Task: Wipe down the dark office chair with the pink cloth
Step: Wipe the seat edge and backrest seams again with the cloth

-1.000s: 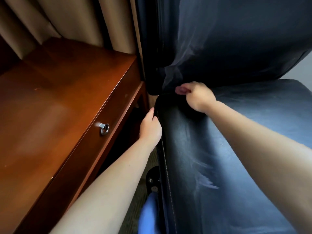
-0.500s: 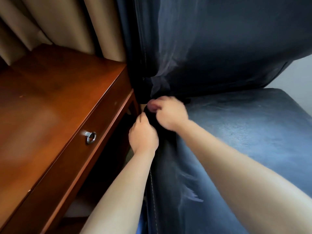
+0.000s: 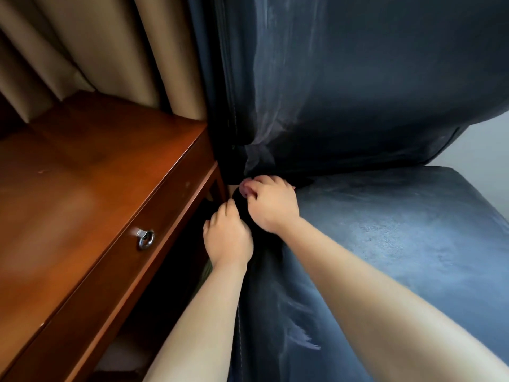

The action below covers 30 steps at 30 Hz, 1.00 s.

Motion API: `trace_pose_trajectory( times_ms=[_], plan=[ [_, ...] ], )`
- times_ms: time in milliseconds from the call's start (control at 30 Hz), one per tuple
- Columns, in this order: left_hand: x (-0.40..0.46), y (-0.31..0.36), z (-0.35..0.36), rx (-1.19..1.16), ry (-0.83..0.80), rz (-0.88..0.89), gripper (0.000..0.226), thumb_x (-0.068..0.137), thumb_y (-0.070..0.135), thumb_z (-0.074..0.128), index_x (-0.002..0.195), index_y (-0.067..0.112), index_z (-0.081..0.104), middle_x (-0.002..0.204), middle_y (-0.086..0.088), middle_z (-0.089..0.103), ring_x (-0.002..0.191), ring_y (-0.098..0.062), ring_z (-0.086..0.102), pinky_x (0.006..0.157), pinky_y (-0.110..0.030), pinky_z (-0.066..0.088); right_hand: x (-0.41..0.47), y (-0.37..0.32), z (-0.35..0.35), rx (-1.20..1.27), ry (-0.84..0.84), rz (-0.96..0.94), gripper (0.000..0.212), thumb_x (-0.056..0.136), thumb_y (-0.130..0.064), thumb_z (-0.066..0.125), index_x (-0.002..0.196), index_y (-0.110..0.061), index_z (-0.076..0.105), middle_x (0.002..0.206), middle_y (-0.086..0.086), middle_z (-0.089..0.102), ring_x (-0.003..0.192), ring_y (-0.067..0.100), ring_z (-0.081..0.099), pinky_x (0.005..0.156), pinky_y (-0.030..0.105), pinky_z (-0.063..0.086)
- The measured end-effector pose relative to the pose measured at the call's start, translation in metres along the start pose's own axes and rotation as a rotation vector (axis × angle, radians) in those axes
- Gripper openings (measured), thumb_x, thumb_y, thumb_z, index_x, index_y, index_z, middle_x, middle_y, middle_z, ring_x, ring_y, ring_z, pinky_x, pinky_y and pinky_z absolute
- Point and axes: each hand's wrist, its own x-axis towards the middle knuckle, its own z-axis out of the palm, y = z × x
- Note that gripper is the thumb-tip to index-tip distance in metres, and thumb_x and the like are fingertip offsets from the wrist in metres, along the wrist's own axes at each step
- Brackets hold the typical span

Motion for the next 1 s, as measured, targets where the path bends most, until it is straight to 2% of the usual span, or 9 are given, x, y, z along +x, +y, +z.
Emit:
trace_pose_trajectory(
  times_ms=[100, 233, 400, 433, 500, 567, 767, 900, 1000],
  plan=[
    [0.002, -0.001, 0.002, 0.054, 0.019, 0.015, 0.049, 0.094, 0.011, 0.036, 0.143, 0.014, 0.036, 0.145, -0.004, 0.043, 0.13, -0.024, 0.042, 0.109, -0.041, 0.031, 0.002, 0.017, -0.009, -0.017, -0.019, -0.053, 0.037, 0.09, -0.02, 0.042, 0.119, -0.035, 0.058, 0.13, -0.006, 0.054, 0.118, 0.023, 0.045, 0.095, 0.033, 0.032],
    [0.002, -0.001, 0.003, 0.099, 0.051, 0.069, 0.051, 0.094, 0.009, 0.036, 0.145, 0.014, 0.034, 0.151, -0.005, 0.034, 0.137, -0.023, 0.033, 0.113, -0.041, 0.026, 0.008, 0.048, -0.02, 0.026, 0.036, 0.121, 0.041, 0.087, -0.018, 0.042, 0.116, -0.041, 0.06, 0.125, -0.007, 0.057, 0.114, 0.022, 0.047, 0.095, 0.032, 0.034],
    [0.001, -0.003, 0.003, 0.141, 0.073, 0.137, 0.052, 0.093, 0.006, 0.037, 0.145, 0.011, 0.035, 0.152, -0.004, 0.033, 0.143, -0.019, 0.023, 0.116, -0.041, 0.017, 0.003, 0.059, -0.021, 0.016, -0.007, -0.045, 0.039, 0.091, -0.021, 0.043, 0.125, -0.035, 0.056, 0.131, -0.007, 0.054, 0.12, 0.023, 0.046, 0.099, 0.033, 0.036],
    [0.0, -0.003, 0.002, 0.148, 0.069, 0.146, 0.052, 0.093, 0.006, 0.037, 0.145, 0.011, 0.034, 0.152, -0.004, 0.032, 0.143, -0.019, 0.022, 0.117, -0.041, 0.015, 0.005, 0.073, -0.027, 0.008, -0.011, -0.026, 0.04, 0.09, -0.021, 0.044, 0.124, -0.038, 0.057, 0.13, -0.006, 0.055, 0.119, 0.023, 0.048, 0.098, 0.032, 0.038],
    [-0.001, -0.002, -0.001, 0.159, 0.059, 0.18, 0.053, 0.094, 0.006, 0.037, 0.146, 0.011, 0.032, 0.153, -0.003, 0.031, 0.144, -0.018, 0.02, 0.117, -0.041, 0.012, 0.011, 0.099, -0.039, 0.049, 0.005, 0.161, 0.04, 0.088, -0.021, 0.044, 0.119, -0.041, 0.06, 0.127, -0.005, 0.058, 0.117, 0.023, 0.05, 0.097, 0.032, 0.04],
    [0.002, 0.001, -0.004, 0.196, 0.041, 0.235, 0.053, 0.094, 0.008, 0.038, 0.146, 0.012, 0.031, 0.153, -0.002, 0.03, 0.143, -0.017, 0.02, 0.118, -0.039, 0.009, 0.012, 0.102, -0.04, 0.04, 0.052, 0.269, 0.036, 0.09, -0.023, 0.043, 0.117, -0.036, 0.063, 0.127, -0.001, 0.058, 0.118, 0.026, 0.047, 0.1, 0.033, 0.037],
    [0.012, 0.006, -0.015, 0.202, -0.019, 0.343, 0.05, 0.094, 0.007, 0.037, 0.144, 0.01, 0.036, 0.151, -0.004, 0.035, 0.14, -0.018, 0.028, 0.119, -0.034, 0.009, -0.004, 0.091, -0.03, -0.01, 0.041, 0.002, 0.041, 0.089, -0.019, 0.044, 0.124, -0.035, 0.058, 0.13, -0.006, 0.054, 0.118, 0.023, 0.046, 0.098, 0.032, 0.036],
    [0.017, 0.021, -0.014, 0.132, -0.049, 0.386, 0.043, 0.1, 0.013, 0.033, 0.142, 0.009, 0.04, 0.15, -0.004, 0.037, 0.141, -0.018, 0.028, 0.116, -0.029, 0.013, 0.006, 0.12, -0.044, -0.004, 0.059, 0.19, 0.038, 0.088, -0.02, 0.044, 0.119, -0.036, 0.062, 0.124, 0.0, 0.058, 0.115, 0.027, 0.049, 0.098, 0.035, 0.039],
    [0.015, 0.047, -0.006, 0.113, -0.051, 0.351, 0.041, 0.1, 0.019, 0.034, 0.14, 0.014, 0.044, 0.148, 0.001, 0.04, 0.14, -0.015, 0.028, 0.116, -0.041, 0.018, -0.014, 0.111, -0.035, -0.014, 0.139, 0.107, 0.036, 0.088, -0.016, 0.046, 0.118, -0.028, 0.063, 0.124, -0.001, 0.058, 0.115, 0.028, 0.048, 0.096, 0.036, 0.037]
  ],
)
